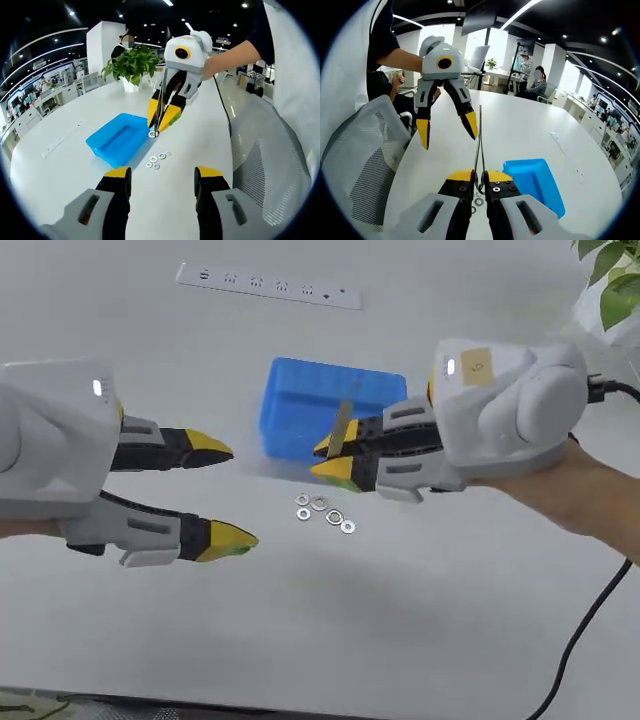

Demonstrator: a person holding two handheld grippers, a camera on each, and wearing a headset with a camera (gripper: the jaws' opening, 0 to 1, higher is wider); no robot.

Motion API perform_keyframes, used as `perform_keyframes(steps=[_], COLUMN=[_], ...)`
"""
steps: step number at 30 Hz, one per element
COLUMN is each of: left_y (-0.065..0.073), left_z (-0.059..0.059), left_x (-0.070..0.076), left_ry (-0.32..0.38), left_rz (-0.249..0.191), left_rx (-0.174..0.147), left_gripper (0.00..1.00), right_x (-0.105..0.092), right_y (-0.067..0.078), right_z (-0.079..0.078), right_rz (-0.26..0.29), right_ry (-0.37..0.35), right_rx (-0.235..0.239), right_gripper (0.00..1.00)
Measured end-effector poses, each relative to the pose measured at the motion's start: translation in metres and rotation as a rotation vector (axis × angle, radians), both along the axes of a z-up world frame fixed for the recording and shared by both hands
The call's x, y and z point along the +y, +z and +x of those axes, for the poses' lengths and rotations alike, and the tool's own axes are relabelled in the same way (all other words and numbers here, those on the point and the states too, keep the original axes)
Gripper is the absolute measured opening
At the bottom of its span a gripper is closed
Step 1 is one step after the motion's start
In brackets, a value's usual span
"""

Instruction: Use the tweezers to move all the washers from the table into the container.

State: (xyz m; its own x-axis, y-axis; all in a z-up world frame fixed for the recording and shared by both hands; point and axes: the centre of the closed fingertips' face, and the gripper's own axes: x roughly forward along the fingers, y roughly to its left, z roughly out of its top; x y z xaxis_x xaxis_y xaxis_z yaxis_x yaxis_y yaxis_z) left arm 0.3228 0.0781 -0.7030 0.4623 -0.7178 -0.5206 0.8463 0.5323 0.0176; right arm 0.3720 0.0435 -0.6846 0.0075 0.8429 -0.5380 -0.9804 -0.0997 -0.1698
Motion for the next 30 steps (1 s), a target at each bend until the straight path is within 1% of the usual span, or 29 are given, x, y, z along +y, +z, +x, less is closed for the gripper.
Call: perform_keyframes(steps=[1,4,5,6,7,9,11,12,13,15,16,17,20,23,25,27,28,30], left_y=[-0.001,-0.001,0.001,0.006,0.008,0.008,0.005,0.004,0.002,0.001,0.001,0.0,-0.001,-0.003,-0.004,-0.005,-0.006,-0.004], left_z=[0.001,0.003,0.004,0.006,0.007,0.007,0.008,0.008,0.008,0.008,0.008,0.008,0.008,0.011,0.012,0.013,0.014,0.015], left_x=[0.002,0.006,0.007,0.008,0.01,0.013,0.017,0.02,0.022,0.026,0.027,0.029,0.035,0.042,0.044,0.046,0.048,0.051], left_ry=[0.006,0.028,0.039,0.062,0.073,0.085,0.104,0.117,0.13,0.15,0.155,0.169,0.192,0.235,0.245,0.252,0.258,0.269], left_rz=[0.006,0.009,0.001,-0.025,-0.032,-0.027,-0.019,-0.019,-0.019,-0.024,-0.027,-0.037,-0.039,-0.052,-0.057,-0.054,-0.051,-0.057], left_rx=[-0.005,-0.015,-0.019,-0.032,-0.038,-0.048,-0.053,-0.055,-0.053,-0.056,-0.054,-0.053,-0.054,-0.045,-0.038,-0.039,-0.039,-0.037], left_gripper=[0.57,0.64,0.66,0.68,0.71,0.74,0.8,0.84,0.88,0.94,0.97,1.0,0.99,1.0,1.0,1.0,1.0,1.0], right_x=[0.0,-0.002,-0.003,-0.003,-0.004,-0.006,-0.008,-0.009,-0.009,-0.009,-0.009,-0.008,-0.004,0.003,0.008,0.012,0.014,0.018], right_y=[0.006,0.016,0.019,0.021,0.023,0.024,0.021,0.018,0.016,0.011,0.008,0.005,-0.005,-0.018,-0.028,-0.035,-0.04,-0.05], right_z=[0.009,0.025,0.033,0.038,0.042,0.056,0.068,0.077,0.082,0.091,0.095,0.1,0.11,0.117,0.12,0.122,0.123,0.123], right_rz=[0.004,0.009,0.005,0.007,0.01,0.001,-0.006,-0.007,-0.007,-0.012,-0.008,-0.001,0.006,0.015,0.011,0.007,0.011,0.004], right_ry=[-0.011,-0.028,-0.036,-0.039,-0.044,-0.059,-0.073,-0.092,-0.102,-0.119,-0.131,-0.147,-0.17,-0.179,-0.182,-0.179,-0.179,-0.175], right_rx=[-0.015,-0.045,-0.065,-0.065,-0.064,-0.085,-0.092,-0.088,-0.086,-0.083,-0.076,-0.058,-0.038,-0.006,0.009,0.018,0.032,0.043], right_gripper=[0.09,0.09,0.09,0.09,0.09,0.09,0.09,0.09,0.09,0.09,0.09,0.09,0.09,0.09,0.09,0.09,0.09,0.09])
